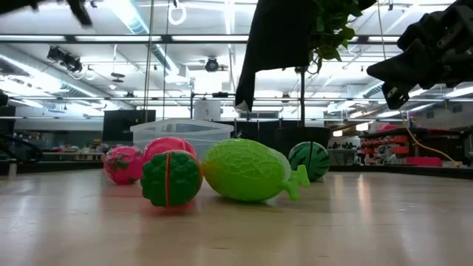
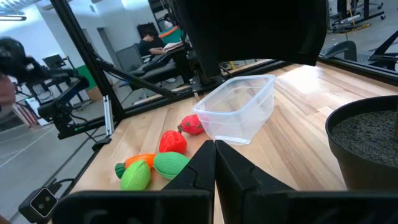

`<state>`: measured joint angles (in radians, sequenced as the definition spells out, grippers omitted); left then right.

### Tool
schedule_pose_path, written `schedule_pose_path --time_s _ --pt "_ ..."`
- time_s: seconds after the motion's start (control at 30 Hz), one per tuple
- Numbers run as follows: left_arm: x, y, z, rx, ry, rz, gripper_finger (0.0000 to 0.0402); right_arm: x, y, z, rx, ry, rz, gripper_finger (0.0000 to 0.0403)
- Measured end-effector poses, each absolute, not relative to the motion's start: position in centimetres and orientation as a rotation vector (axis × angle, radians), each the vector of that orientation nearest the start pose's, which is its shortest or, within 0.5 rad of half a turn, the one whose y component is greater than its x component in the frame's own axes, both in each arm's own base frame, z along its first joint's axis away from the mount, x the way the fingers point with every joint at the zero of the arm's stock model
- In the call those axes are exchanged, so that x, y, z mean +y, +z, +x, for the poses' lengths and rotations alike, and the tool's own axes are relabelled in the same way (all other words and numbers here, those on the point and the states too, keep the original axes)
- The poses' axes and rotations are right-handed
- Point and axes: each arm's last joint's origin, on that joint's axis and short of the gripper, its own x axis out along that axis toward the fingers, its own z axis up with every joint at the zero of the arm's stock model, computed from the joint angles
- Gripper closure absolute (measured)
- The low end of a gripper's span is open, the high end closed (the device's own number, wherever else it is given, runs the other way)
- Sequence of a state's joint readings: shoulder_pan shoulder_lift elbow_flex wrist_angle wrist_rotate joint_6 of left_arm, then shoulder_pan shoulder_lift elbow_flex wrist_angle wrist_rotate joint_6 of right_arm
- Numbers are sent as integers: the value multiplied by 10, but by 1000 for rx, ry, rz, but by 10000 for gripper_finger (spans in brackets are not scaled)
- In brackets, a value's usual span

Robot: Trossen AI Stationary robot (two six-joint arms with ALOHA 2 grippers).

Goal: Pick and placing Produce into tupperware
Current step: Put the red dragon fruit into the transparent bin

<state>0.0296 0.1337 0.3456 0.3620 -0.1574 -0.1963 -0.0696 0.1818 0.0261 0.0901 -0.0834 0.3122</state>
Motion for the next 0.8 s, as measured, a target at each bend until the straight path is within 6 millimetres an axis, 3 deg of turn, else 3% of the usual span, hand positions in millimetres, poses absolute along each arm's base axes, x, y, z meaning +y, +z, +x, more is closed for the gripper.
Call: schedule_pose_path --time_s 0.23,0.47,0.8 --pt "7 371 85 -445 164 -114 311 -5 166 108 67 4 317 390" --pt "8 425 125 -382 173 -81 314 -5 166 108 67 3 317 390" --pt "10 465 187 -279 172 -106 306 -5 166 108 67 3 317 390"
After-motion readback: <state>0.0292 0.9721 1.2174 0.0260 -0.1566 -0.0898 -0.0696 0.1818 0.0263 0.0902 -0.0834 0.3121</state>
